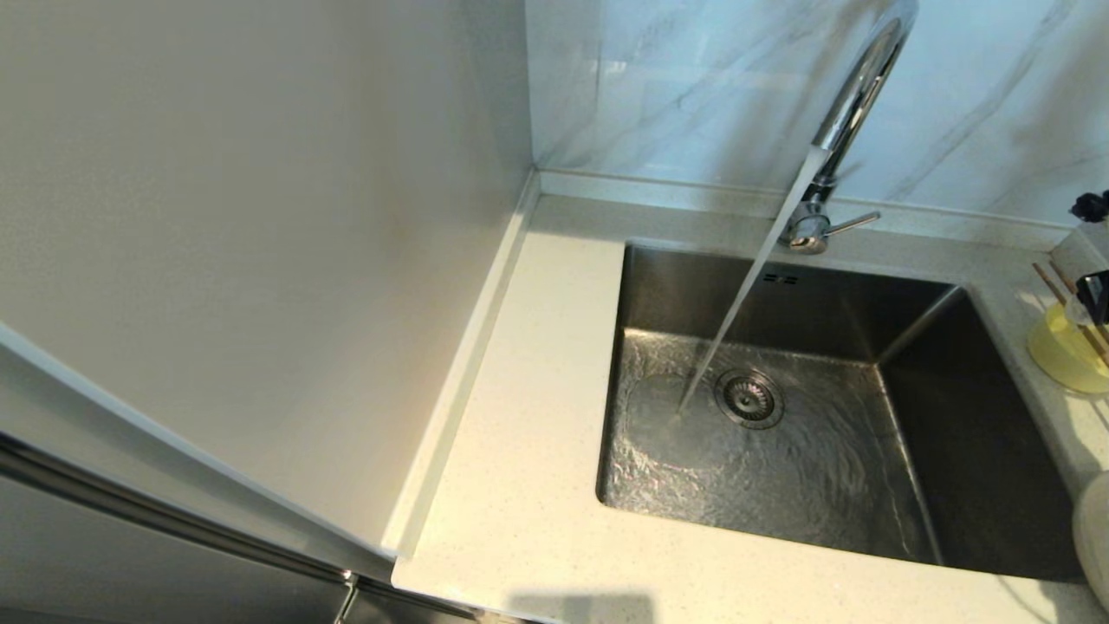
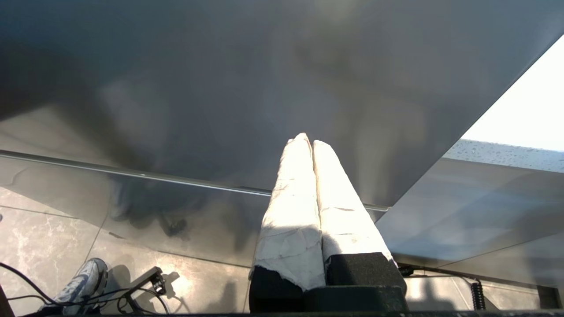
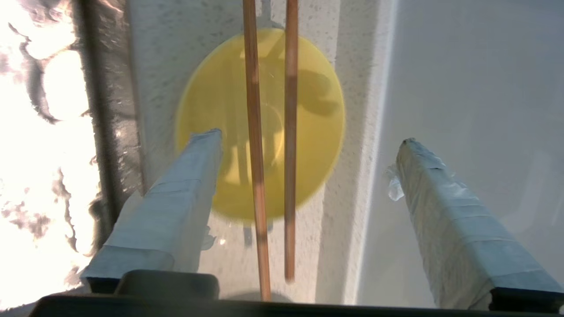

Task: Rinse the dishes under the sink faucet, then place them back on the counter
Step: Place the chopsticks on the bowl, then pick up the plate

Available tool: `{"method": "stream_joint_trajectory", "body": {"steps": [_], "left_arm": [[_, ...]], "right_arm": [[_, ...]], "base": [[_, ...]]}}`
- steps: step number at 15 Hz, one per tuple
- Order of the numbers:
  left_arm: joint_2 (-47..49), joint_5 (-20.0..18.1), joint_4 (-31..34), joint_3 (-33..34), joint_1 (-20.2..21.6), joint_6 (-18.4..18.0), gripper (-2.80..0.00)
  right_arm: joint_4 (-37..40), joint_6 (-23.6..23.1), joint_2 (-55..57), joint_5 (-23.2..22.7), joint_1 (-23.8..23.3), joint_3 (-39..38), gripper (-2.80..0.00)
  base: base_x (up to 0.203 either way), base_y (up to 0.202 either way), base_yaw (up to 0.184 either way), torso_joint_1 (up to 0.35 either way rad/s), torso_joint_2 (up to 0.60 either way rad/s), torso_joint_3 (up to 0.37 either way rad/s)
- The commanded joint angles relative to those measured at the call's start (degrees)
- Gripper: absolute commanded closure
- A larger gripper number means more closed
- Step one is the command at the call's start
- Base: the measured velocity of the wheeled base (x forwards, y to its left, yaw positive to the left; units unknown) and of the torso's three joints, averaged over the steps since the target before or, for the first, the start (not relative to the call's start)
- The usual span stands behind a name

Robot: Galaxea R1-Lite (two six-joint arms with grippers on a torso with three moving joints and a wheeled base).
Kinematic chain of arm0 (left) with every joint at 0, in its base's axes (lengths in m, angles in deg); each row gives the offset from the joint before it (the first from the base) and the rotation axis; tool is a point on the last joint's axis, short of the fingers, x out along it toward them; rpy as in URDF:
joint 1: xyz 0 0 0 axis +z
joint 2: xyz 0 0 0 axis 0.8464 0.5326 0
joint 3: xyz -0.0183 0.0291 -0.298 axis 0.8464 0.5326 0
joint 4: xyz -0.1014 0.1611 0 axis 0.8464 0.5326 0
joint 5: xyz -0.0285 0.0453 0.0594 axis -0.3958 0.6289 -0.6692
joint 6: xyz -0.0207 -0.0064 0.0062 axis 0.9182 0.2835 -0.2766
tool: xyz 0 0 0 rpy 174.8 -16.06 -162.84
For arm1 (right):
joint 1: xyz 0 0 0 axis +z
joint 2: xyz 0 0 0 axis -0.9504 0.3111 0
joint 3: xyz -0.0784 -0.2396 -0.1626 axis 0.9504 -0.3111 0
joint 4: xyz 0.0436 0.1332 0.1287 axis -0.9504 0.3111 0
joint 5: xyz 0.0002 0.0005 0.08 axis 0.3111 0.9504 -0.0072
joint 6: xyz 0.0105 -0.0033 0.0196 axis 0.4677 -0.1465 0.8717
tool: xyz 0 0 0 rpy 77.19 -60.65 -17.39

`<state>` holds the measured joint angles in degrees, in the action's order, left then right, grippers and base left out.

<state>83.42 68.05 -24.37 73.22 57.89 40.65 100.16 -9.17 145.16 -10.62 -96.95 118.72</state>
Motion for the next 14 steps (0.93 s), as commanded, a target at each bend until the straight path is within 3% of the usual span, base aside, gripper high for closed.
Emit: {"method": "stream_joint_trajectory", "body": {"steps": [1, 4, 5, 6, 14], "left_arm": [[0.0, 0.0, 0.0, 0.0, 0.0, 0.0, 0.00], [0.0, 0.0, 0.0, 0.0, 0.0, 0.0, 0.00], [0.0, 0.0, 0.0, 0.0, 0.0, 0.0, 0.00], [0.0, -0.1, 0.0, 0.0, 0.0, 0.0, 0.00], [0.0, 0.0, 0.0, 0.0, 0.0, 0.0, 0.00]], "right_arm": [[1.0, -0.1, -5.1, -0.2, 0.3, -1.0, -2.80], [4.3, 0.3, -17.7, -3.9, 1.6, -9.6, -2.80], [5.1, 0.9, -23.2, -5.1, 2.1, -14.5, -2.14], [5.7, 1.6, -28.9, -6.2, 2.5, -20.2, 0.00], [6.9, 12.9, -61.0, -9.6, 3.2, -58.9, 0.00]], "base": [[0.000, 0.000, 0.000, 0.000, 0.00, 0.000], [0.000, 0.000, 0.000, 0.000, 0.00, 0.000], [0.000, 0.000, 0.000, 0.000, 0.00, 0.000], [0.000, 0.000, 0.000, 0.000, 0.00, 0.000], [0.000, 0.000, 0.000, 0.000, 0.00, 0.000]]}}
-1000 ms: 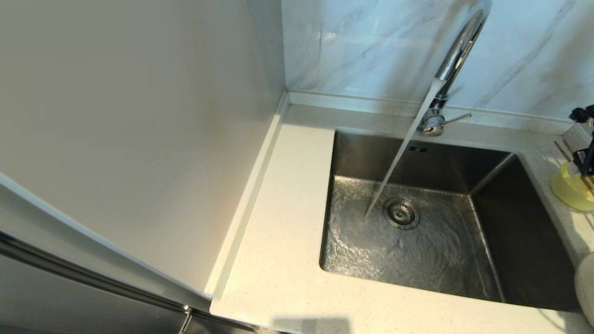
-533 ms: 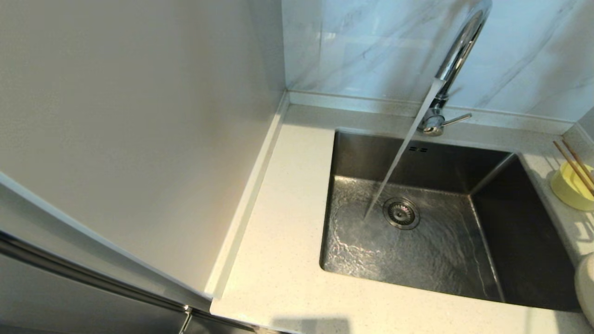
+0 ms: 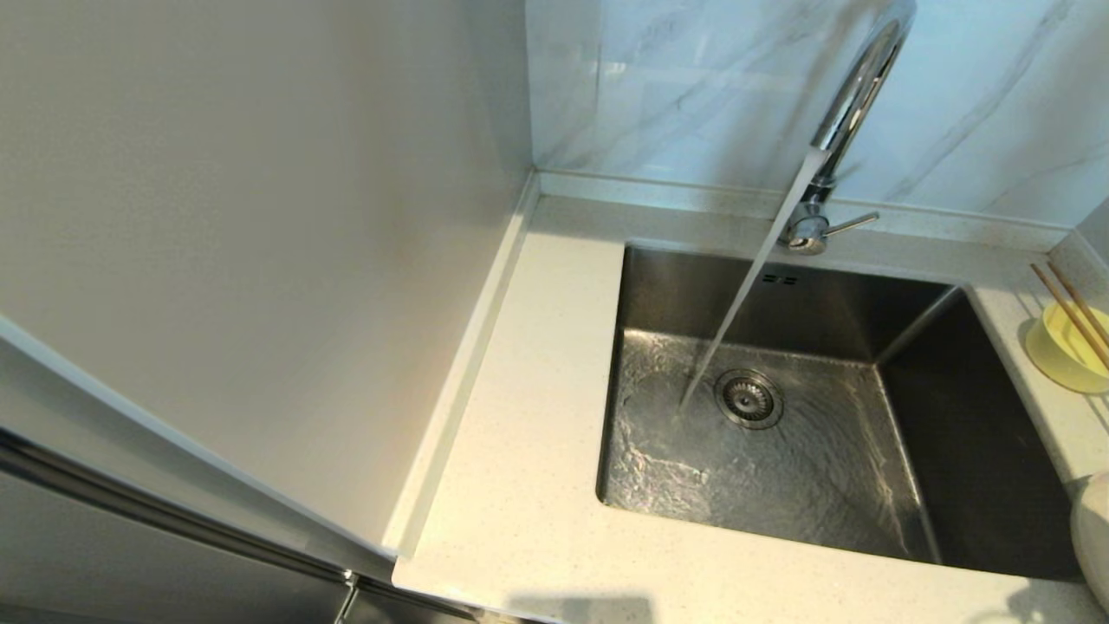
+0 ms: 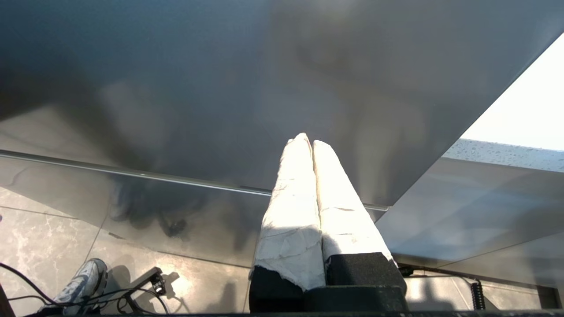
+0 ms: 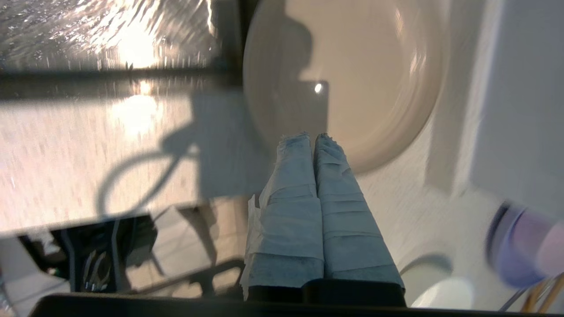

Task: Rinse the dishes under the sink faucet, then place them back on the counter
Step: Pick up the plate

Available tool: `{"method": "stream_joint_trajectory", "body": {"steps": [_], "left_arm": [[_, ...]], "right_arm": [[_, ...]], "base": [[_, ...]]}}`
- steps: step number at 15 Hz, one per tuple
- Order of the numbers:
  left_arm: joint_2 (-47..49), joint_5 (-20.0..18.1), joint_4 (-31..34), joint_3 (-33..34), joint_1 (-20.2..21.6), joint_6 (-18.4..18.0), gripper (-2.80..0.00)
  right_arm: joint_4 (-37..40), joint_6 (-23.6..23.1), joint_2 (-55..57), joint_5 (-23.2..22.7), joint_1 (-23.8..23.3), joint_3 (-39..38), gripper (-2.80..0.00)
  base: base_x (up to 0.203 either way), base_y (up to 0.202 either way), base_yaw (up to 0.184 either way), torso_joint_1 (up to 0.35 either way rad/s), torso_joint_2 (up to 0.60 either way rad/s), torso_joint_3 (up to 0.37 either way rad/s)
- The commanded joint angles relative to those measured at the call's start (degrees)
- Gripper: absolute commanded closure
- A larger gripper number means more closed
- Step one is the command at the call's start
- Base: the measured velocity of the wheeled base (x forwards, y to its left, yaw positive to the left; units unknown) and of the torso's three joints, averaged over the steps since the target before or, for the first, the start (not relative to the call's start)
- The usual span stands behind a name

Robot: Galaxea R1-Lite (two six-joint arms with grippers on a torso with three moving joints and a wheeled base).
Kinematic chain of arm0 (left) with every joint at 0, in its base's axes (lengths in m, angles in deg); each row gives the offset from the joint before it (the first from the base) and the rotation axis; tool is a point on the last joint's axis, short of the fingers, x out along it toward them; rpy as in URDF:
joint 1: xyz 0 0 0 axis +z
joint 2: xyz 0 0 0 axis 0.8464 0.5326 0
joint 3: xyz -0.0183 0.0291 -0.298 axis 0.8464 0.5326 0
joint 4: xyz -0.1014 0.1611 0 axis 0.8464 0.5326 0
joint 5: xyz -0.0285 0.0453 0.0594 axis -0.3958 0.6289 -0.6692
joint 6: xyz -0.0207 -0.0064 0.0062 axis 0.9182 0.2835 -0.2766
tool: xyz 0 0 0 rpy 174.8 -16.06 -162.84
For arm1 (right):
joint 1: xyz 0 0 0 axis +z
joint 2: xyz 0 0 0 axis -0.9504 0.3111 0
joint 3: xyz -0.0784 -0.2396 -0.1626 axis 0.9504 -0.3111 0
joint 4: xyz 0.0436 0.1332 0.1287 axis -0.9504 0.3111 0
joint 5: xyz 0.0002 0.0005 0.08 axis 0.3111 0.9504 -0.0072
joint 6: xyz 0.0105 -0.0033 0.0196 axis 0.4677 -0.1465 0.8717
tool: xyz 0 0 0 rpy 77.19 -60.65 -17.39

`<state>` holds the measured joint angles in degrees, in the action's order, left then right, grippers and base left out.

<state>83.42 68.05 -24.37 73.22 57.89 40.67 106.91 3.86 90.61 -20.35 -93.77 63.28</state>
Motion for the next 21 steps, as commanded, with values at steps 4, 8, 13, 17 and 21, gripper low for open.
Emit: {"method": "stream_joint_trajectory", "body": {"steps": [4, 8, 13, 17, 21], "left_arm": [[0.0, 0.0, 0.0, 0.0, 0.0, 0.0, 0.00], [0.0, -0.1, 0.0, 0.0, 0.0, 0.0, 0.00], [0.0, -0.1, 0.0, 0.0, 0.0, 0.0, 0.00], [0.0, 0.0, 0.0, 0.0, 0.0, 0.0, 0.00], [0.0, -0.1, 0.0, 0.0, 0.0, 0.0, 0.00]], "right_arm": [[-2.4, 5.4, -11.3, -0.1, -0.3, -15.5, 0.00], [-8.1, 7.8, -5.8, -1.0, -0.6, -20.4, -2.80], [-15.8, 8.2, 3.1, -7.1, -0.5, -21.1, -2.80], [-28.5, 8.0, 14.6, -7.5, -0.6, -21.0, -2.80], [-38.5, 7.8, 21.5, -5.1, -0.7, -20.2, -2.80]], "base": [[0.000, 0.000, 0.000, 0.000, 0.00, 0.000], [0.000, 0.000, 0.000, 0.000, 0.00, 0.000], [0.000, 0.000, 0.000, 0.000, 0.00, 0.000], [0.000, 0.000, 0.000, 0.000, 0.00, 0.000], [0.000, 0.000, 0.000, 0.000, 0.00, 0.000]]}}
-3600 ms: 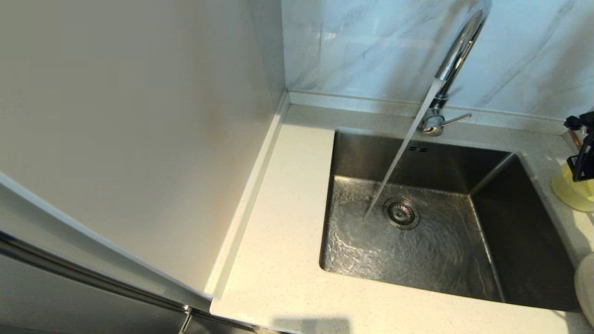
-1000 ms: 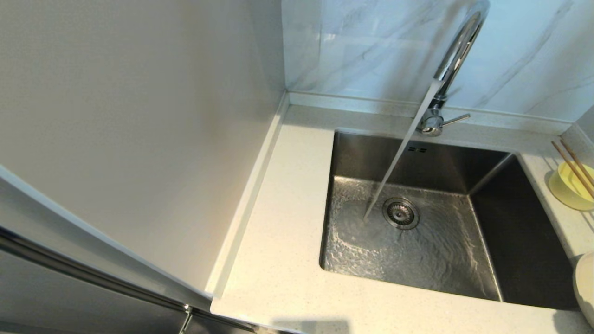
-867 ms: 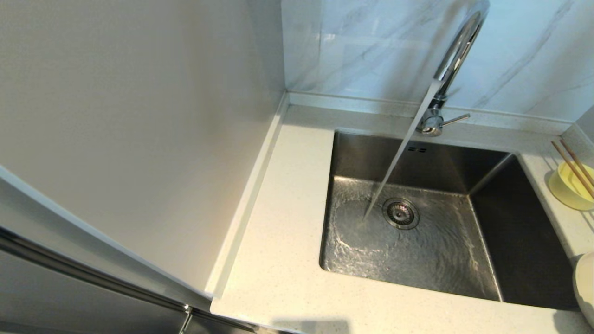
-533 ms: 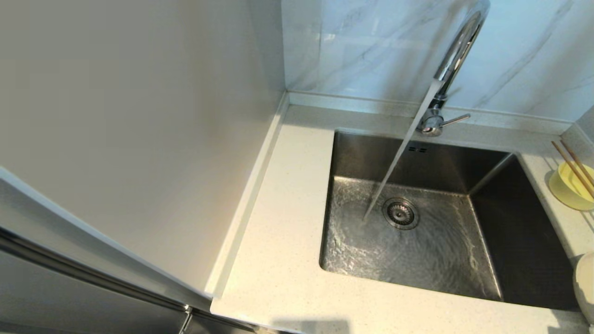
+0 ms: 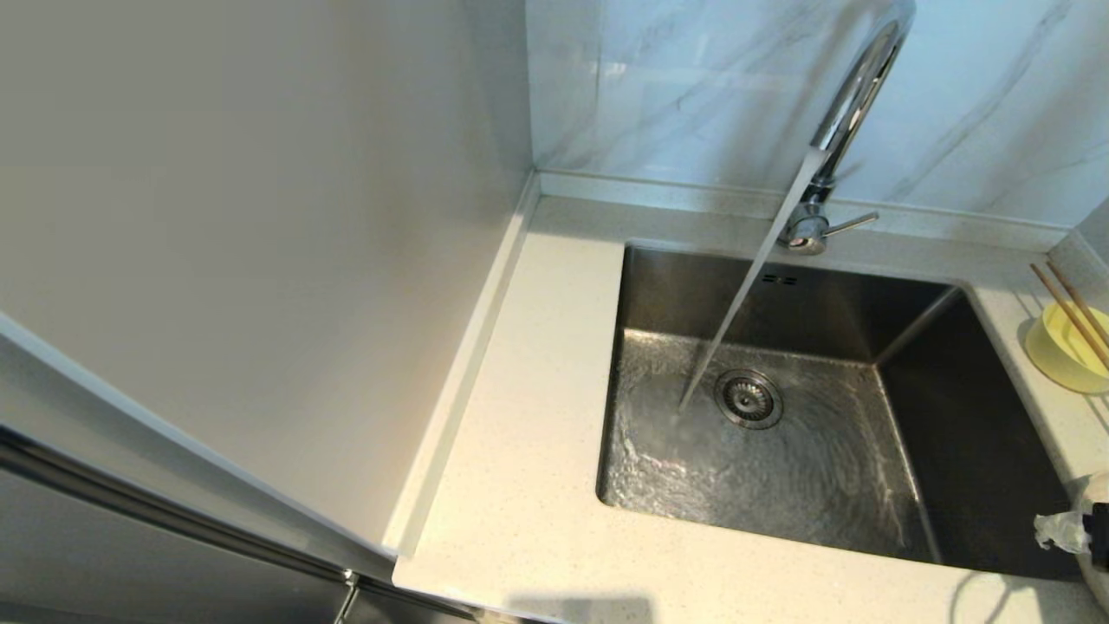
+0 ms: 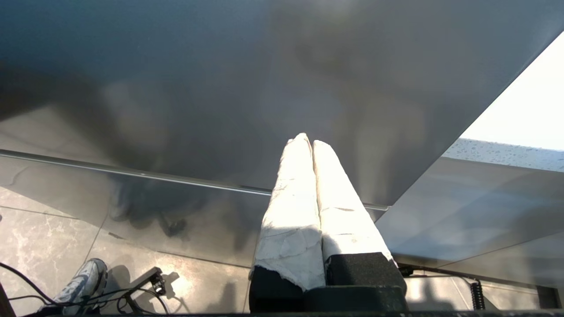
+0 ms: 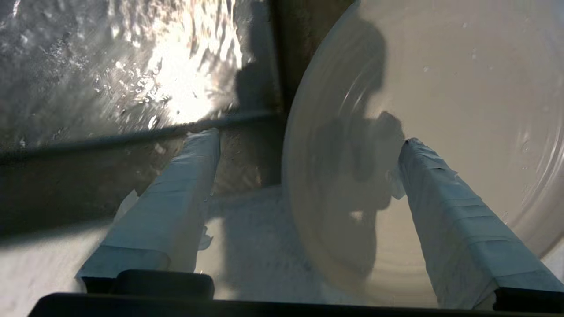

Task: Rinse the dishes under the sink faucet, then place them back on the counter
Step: Pick up the plate

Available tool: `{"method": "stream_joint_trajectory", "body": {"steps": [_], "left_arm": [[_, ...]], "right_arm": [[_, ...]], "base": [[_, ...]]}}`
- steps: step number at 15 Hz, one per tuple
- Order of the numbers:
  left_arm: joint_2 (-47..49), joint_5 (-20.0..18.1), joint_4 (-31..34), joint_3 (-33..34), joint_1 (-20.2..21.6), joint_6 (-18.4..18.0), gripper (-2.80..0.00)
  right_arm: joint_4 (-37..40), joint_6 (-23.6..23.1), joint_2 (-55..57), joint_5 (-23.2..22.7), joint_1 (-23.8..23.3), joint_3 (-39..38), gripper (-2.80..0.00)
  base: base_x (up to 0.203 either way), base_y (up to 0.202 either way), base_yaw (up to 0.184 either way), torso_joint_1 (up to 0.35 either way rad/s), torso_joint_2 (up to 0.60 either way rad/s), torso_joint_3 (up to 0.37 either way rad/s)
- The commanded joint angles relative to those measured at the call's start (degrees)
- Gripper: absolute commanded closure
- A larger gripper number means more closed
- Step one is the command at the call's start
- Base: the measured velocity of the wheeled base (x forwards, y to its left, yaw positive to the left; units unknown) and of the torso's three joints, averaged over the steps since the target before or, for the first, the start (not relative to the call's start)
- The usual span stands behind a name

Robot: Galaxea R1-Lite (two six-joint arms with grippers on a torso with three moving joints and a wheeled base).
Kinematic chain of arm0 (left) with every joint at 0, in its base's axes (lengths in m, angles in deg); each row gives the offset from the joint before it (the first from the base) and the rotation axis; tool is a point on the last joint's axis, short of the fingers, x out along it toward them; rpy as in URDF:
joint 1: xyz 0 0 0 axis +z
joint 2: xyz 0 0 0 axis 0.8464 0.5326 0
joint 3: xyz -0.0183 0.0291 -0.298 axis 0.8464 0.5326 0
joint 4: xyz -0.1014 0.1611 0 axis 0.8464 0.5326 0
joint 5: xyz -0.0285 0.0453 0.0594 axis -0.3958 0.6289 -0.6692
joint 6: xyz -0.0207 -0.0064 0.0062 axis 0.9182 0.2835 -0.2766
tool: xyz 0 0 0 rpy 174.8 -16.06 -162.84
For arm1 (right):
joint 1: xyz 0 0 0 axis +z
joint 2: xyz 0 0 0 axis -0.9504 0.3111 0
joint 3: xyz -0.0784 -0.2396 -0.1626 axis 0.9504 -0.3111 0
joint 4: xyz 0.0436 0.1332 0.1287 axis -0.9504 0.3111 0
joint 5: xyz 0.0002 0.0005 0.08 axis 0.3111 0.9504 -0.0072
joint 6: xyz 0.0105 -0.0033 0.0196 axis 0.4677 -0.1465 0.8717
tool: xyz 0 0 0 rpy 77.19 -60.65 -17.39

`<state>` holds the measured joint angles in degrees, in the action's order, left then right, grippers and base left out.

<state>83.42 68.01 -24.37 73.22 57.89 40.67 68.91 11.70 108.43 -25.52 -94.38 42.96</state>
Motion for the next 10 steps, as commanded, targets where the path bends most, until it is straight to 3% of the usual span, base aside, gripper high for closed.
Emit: {"method": "stream_joint_trajectory", "body": {"steps": [1, 3, 8, 9, 10], "left_arm": [[0.0, 0.0, 0.0, 0.0, 0.0, 0.0, 0.00], [0.0, 0.0, 0.0, 0.0, 0.0, 0.0, 0.00], [0.0, 0.0, 0.0, 0.0, 0.0, 0.0, 0.00], [0.0, 0.0, 0.0, 0.0, 0.0, 0.0, 0.00], [0.0, 0.0, 0.0, 0.0, 0.0, 0.0, 0.00]], "right_arm": [[-2.5, -0.1, 4.8, 1.1, -0.2, 0.1, -2.80], [-5.9, -0.3, 6.4, 3.8, -1.0, 0.1, -2.80], [-7.2, -0.9, 7.3, 4.2, -1.1, -0.5, -2.80], [-7.2, -1.6, 7.5, 4.2, -1.1, -0.8, -0.84], [-7.2, -1.8, 7.5, 4.3, -1.1, -1.0, 0.00]], "base": [[0.000, 0.000, 0.000, 0.000, 0.00, 0.000], [0.000, 0.000, 0.000, 0.000, 0.00, 0.000], [0.000, 0.000, 0.000, 0.000, 0.00, 0.000], [0.000, 0.000, 0.000, 0.000, 0.00, 0.000], [0.000, 0.000, 0.000, 0.000, 0.00, 0.000]]}}
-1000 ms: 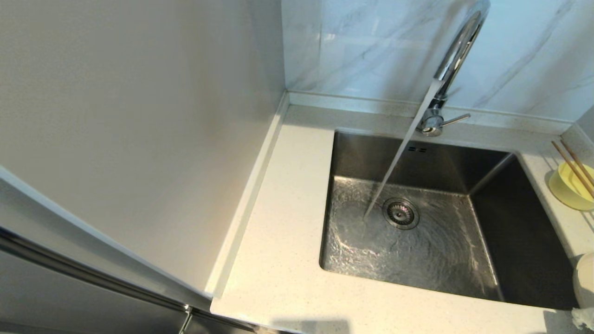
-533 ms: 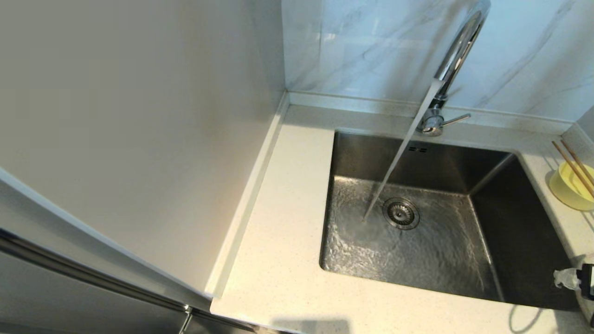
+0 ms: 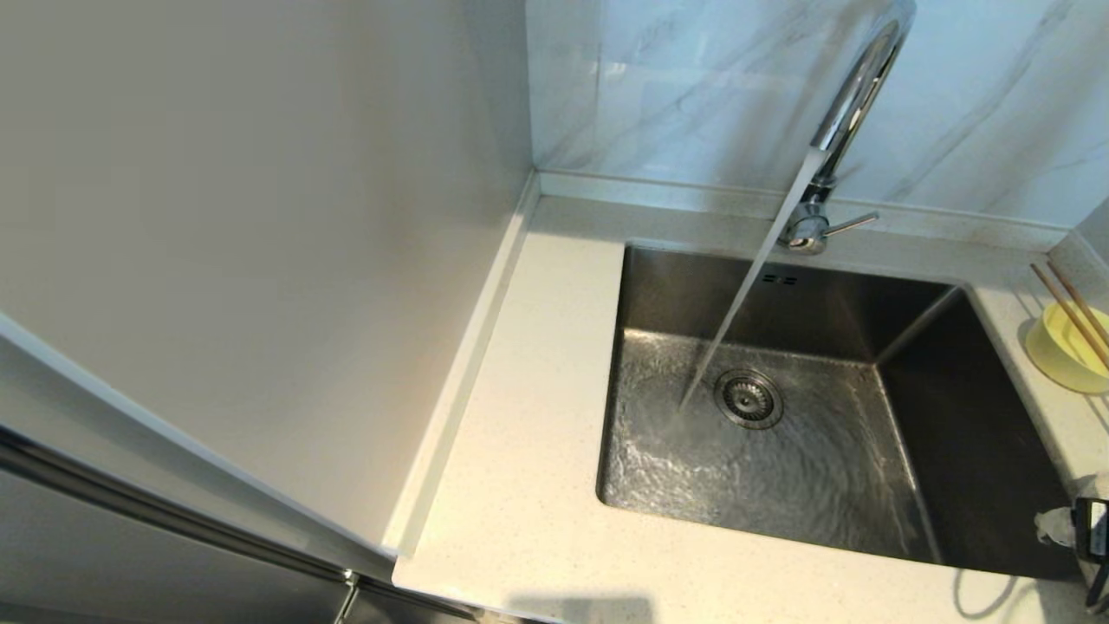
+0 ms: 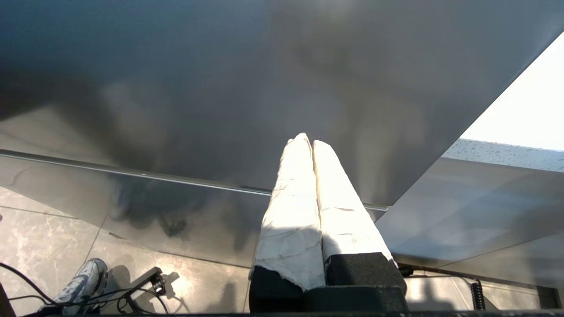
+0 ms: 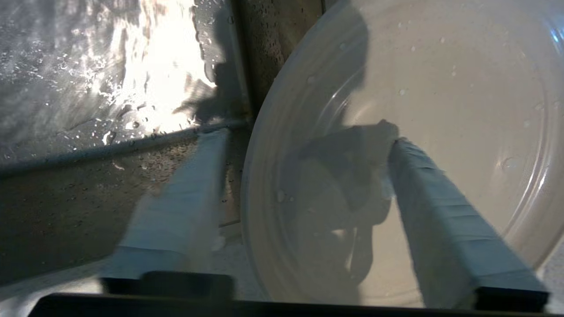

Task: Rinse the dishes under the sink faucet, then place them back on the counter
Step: Pick up the plate

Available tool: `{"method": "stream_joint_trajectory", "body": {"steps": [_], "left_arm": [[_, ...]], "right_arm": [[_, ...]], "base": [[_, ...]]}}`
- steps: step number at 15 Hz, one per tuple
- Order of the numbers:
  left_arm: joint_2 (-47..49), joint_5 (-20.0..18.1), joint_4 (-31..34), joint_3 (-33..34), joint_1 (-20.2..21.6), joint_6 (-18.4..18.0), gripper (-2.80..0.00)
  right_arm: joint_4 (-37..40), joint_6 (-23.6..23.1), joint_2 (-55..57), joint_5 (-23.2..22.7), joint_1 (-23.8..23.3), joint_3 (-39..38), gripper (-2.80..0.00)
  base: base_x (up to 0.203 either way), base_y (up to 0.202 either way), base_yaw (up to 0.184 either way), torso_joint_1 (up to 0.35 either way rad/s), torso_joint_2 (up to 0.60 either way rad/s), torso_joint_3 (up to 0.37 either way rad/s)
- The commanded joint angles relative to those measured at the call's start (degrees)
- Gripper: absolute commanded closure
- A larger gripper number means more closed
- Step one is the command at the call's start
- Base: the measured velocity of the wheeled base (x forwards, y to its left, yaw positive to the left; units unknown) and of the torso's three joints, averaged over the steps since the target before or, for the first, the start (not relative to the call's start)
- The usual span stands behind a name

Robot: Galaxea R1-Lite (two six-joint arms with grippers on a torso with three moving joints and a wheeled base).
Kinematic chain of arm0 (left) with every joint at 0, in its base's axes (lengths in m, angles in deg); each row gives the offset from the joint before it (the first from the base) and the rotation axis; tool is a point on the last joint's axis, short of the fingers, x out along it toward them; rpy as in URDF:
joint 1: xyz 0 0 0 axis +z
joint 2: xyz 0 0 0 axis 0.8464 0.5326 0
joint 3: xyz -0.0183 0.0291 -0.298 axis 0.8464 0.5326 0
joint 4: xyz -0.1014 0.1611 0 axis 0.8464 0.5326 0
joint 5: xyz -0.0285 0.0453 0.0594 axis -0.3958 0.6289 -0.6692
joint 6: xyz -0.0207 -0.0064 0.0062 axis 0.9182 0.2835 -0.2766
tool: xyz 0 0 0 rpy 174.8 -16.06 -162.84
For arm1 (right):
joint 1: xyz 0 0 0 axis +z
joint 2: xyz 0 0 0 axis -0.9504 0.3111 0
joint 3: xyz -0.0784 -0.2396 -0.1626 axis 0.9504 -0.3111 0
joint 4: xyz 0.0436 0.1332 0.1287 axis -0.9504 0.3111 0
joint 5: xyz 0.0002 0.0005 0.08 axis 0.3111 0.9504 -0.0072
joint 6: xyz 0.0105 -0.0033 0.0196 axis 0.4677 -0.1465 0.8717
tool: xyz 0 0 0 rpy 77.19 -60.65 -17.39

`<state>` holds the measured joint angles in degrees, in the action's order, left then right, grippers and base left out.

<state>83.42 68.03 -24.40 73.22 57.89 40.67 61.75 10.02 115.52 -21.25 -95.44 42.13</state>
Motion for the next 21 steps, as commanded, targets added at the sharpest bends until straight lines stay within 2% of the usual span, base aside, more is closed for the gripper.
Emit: {"method": "stream_joint_trajectory", "body": {"steps": [1, 10, 16, 19, 21], "left_arm": [[0.0, 0.0, 0.0, 0.0, 0.0, 0.0, 0.00], [0.0, -0.1, 0.0, 0.0, 0.0, 0.0, 0.00], [0.0, 0.0, 0.0, 0.0, 0.0, 0.0, 0.00], [0.0, 0.0, 0.0, 0.0, 0.0, 0.0, 0.00], [0.0, 0.0, 0.0, 0.0, 0.0, 0.0, 0.00]], "right_arm": [[0.0, -0.1, 0.3, 0.4, 0.0, -0.2, 0.00], [-0.1, -1.0, -1.4, 0.8, 0.6, -1.1, 0.00], [2.1, -2.6, -13.2, 0.2, 7.3, -6.6, 0.00], [11.4, -4.5, -21.7, -3.5, 13.5, -8.2, 0.00], [14.2, -6.4, -26.0, -7.6, 18.1, -8.3, 0.00]], "base": [[0.000, 0.000, 0.000, 0.000, 0.00, 0.000], [0.000, 0.000, 0.000, 0.000, 0.00, 0.000], [0.000, 0.000, 0.000, 0.000, 0.00, 0.000], [0.000, 0.000, 0.000, 0.000, 0.00, 0.000], [0.000, 0.000, 0.000, 0.000, 0.00, 0.000]]}}
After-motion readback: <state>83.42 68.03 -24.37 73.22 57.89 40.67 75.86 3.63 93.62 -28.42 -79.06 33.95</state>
